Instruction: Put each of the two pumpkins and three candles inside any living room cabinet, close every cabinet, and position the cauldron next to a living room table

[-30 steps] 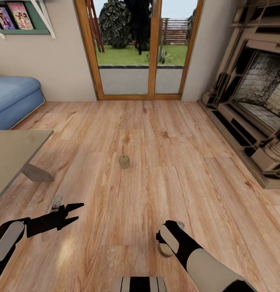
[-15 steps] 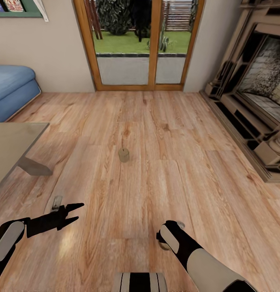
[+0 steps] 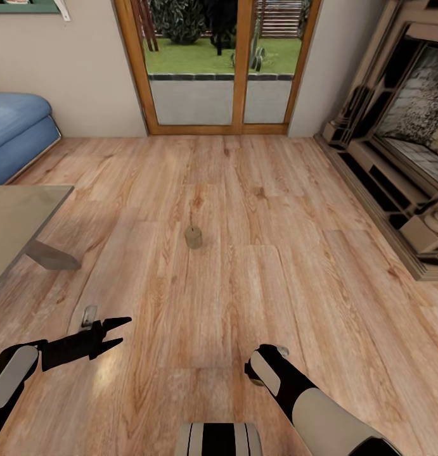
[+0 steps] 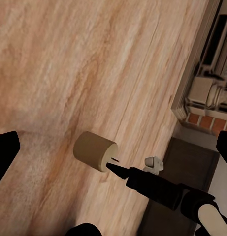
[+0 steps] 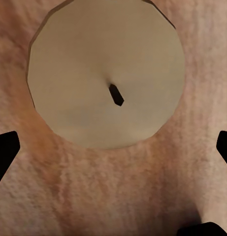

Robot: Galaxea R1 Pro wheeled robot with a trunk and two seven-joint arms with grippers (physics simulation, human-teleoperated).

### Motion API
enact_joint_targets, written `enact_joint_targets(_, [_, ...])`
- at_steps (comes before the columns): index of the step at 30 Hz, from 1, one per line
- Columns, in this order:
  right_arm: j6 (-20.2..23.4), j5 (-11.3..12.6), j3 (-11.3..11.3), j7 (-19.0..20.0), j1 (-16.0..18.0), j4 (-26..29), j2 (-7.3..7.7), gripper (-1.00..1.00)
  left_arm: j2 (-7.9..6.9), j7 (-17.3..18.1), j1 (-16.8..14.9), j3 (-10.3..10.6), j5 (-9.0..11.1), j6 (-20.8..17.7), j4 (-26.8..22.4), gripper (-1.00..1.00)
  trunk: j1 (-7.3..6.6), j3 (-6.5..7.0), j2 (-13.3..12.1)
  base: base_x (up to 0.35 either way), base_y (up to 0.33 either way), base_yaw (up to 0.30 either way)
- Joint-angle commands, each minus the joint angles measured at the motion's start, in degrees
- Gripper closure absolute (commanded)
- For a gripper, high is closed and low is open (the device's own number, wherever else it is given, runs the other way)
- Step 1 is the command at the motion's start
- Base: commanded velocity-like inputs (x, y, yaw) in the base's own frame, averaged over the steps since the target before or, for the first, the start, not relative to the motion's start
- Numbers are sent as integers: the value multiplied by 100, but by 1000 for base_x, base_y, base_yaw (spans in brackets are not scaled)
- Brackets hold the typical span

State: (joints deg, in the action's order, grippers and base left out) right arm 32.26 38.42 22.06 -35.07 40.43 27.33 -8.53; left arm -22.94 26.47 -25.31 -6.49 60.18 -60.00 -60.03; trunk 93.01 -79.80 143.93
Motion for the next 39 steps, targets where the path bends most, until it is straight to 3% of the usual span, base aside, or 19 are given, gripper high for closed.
enact_joint_targets(1, [0, 0, 0, 0, 0, 0, 0, -100, 0, 1, 0, 0, 1, 0, 0, -100, 0, 0, 0, 0, 0, 0])
enact_joint_targets(37, [-7, -1, 1, 0, 0, 0, 0, -100, 0, 7, 26, -1, -15, 0, 0, -100, 0, 0, 0, 46, 0, 0])
enact_joint_targets(39, [-8, -1, 3, 0, 0, 0, 0, -100, 0, 7, 26, -1, -15, 0, 0, -100, 5, -44, 3, 3, 0, 0])
